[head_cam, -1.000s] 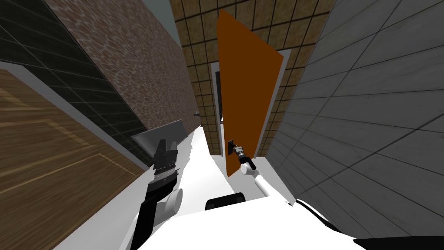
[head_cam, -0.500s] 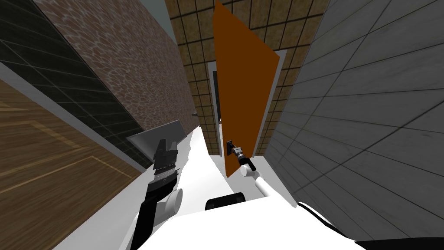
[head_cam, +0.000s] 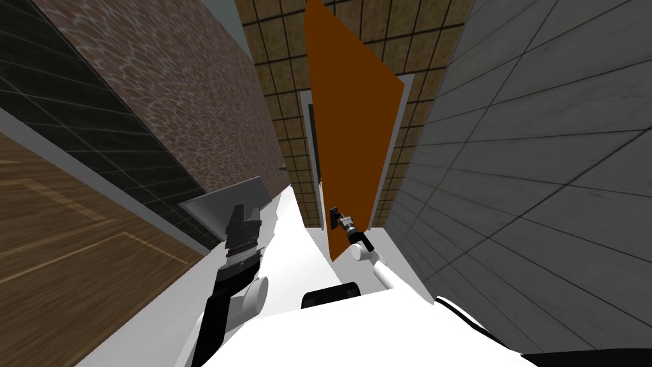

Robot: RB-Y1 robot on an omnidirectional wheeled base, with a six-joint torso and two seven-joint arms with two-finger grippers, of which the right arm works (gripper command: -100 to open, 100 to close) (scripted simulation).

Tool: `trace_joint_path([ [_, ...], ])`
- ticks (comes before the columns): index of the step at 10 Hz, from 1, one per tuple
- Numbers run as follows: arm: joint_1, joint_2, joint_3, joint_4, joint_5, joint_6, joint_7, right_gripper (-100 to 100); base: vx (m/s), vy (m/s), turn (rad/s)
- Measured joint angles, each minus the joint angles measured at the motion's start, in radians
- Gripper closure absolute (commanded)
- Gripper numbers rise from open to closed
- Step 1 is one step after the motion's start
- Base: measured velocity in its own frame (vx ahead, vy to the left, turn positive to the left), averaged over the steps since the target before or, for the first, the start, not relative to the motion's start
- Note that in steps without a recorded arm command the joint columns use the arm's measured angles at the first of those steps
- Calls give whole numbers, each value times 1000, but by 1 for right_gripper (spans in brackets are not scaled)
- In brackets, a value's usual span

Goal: Pull the door open

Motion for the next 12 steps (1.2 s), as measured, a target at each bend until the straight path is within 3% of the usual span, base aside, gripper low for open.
trace_joint_path([
  [1,-7,-3,9,13,2,-9,-10,-100,-9,-37,-48],
  [3,16,4,23,-12,10,-17,-3,-100,-7,-53,-20],
  [6,6,-10,51,-17,11,-6,-22,-100,-10,-54,-4],
  [9,32,-7,76,-51,21,-7,-18,-100,-7,-62,0],
  [11,20,-7,90,-43,22,-1,-24,-100,1,-44,0],
  [12,28,-3,91,-54,24,2,-19,-100,3,-17,7],
])
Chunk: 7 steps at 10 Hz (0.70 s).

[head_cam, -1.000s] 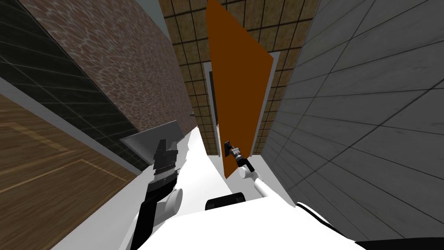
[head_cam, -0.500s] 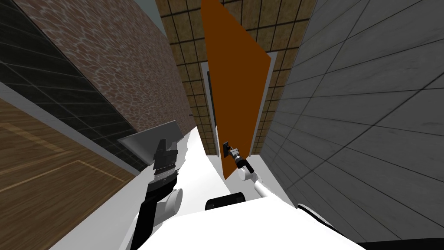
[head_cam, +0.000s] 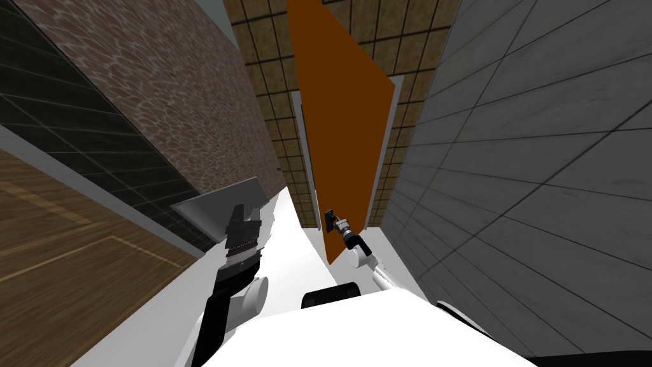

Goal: Pull the door open

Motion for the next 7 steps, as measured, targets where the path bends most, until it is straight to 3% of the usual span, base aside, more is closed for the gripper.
trace_joint_path([
  [1,-4,-7,7,5,0,-5,-7,-100,1,-19,13],
  [4,18,-5,6,-28,1,8,4,-100,1,-9,-2],
  [5,3,-7,13,-6,2,-1,-5,-100,-5,-16,6],
  [7,9,-4,20,-7,6,-13,-5,-100,10,-23,-21],
])
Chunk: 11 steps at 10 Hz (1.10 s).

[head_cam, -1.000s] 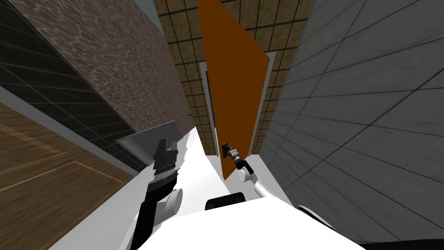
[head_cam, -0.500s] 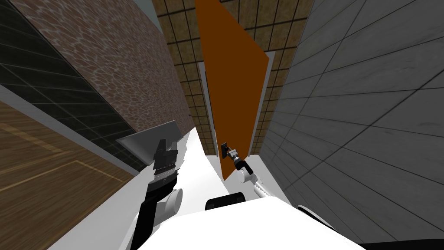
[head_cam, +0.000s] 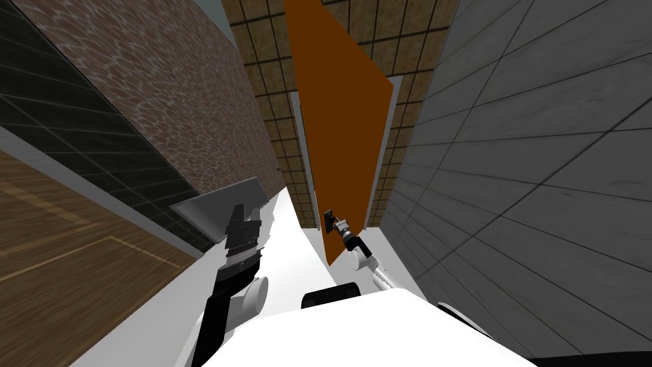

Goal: Pull the door open

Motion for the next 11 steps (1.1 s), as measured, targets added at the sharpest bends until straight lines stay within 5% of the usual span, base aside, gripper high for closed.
trace_joint_path([
  [1,0,-3,-4,3,-1,-4,-1,-100,12,73,-59],
  [7,-36,-120,-48,75,-40,-51,-118,-100,3,100,103],
  [8,-37,-125,-54,78,-42,-53,-121,100,8,-10,-25],
  [11,-37,-123,-52,77,-41,-52,-118,100,0,0,0],
])
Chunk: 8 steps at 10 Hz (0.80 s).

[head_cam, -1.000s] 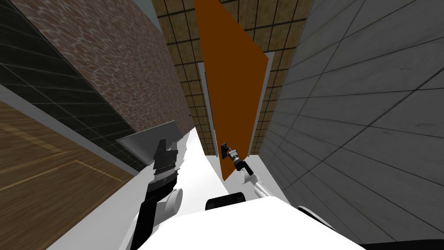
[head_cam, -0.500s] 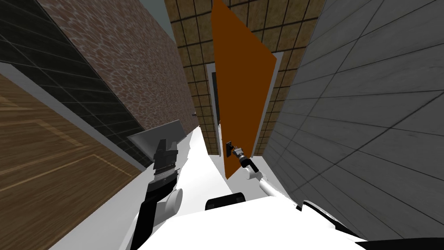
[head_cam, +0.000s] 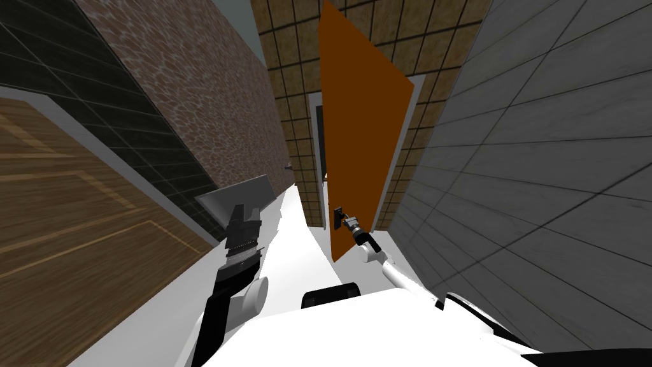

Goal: Pull the door open

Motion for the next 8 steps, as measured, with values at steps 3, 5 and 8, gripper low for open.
trace_joint_path([
  [3,0,0,1,0,0,0,0,-100,6,9,-75],
  [5,17,-14,34,-42,6,7,-1,-100,-1,48,-241],
  [8,22,-27,91,-75,17,11,-8,-100,-38,-11,-123],
])
